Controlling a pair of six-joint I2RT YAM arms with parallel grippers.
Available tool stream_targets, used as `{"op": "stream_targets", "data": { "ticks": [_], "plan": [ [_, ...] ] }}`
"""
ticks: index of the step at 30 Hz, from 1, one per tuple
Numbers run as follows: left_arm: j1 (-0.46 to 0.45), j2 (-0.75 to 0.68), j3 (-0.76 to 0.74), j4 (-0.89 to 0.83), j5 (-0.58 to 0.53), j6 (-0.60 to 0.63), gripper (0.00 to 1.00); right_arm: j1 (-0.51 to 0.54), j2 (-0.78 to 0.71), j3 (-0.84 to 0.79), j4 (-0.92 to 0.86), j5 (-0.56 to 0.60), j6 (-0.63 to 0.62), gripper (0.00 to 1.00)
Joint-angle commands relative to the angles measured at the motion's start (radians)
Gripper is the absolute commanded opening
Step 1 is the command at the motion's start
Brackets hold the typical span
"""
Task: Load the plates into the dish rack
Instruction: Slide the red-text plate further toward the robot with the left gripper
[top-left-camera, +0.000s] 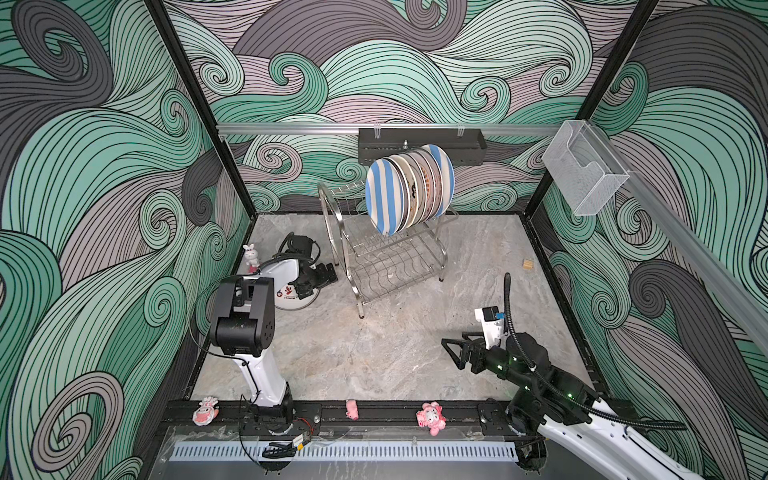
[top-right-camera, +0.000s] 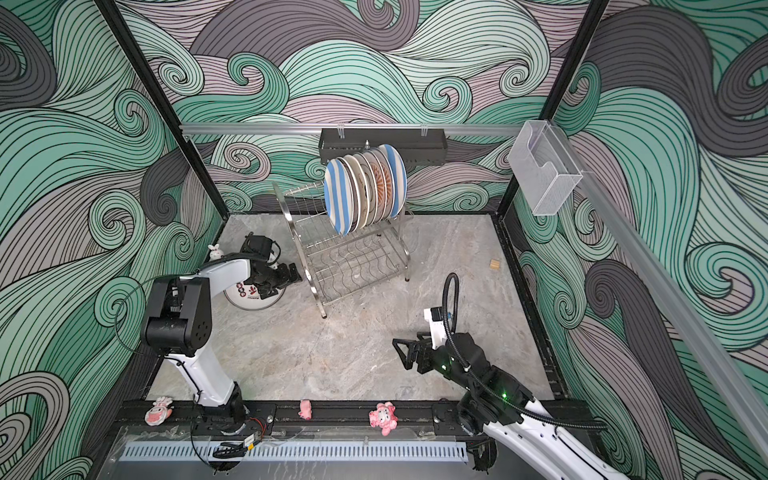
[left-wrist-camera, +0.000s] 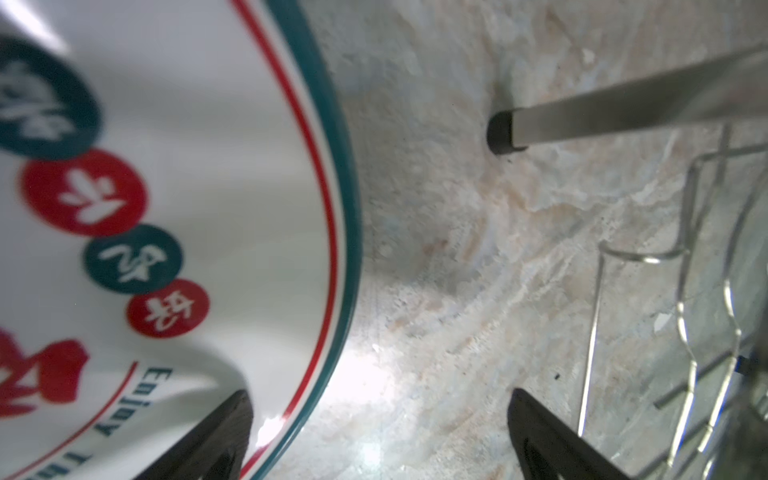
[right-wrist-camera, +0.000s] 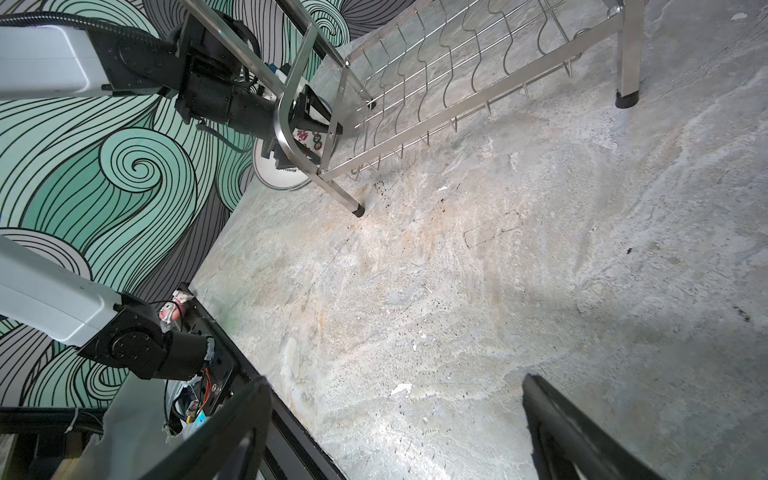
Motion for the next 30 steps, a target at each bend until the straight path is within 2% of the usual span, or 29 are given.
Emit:
{"op": "stream_targets", "data": {
  "ticks": [1, 9, 17, 30],
  "plan": [
    [-0.045, 0.023, -0.103, -0.063, 0.046, -0.061, 0.99, -0.005, -0.005, 0.032, -0.019, -0.001, -0.015, 0.94],
    [-0.065, -0.157, -0.302, -0.019, 0.084, -0.126, 0.99, -0.005, 0.016, 0.05, -0.039, -0.003, -0.026, 0.94],
    [-0.109, -0.429, -0.479, -0.036, 0.093, -0.195, 0.98, -0.005, 0.073, 0.066, -0.02, -0.028, -0.03, 0.94],
    [-0.157, -0.708, -0.566, -0.138, 0.095, -0.274, 0.98, -0.005, 0.177, 0.119, -0.034, -0.064, -0.063, 0.96]
  ]
}}
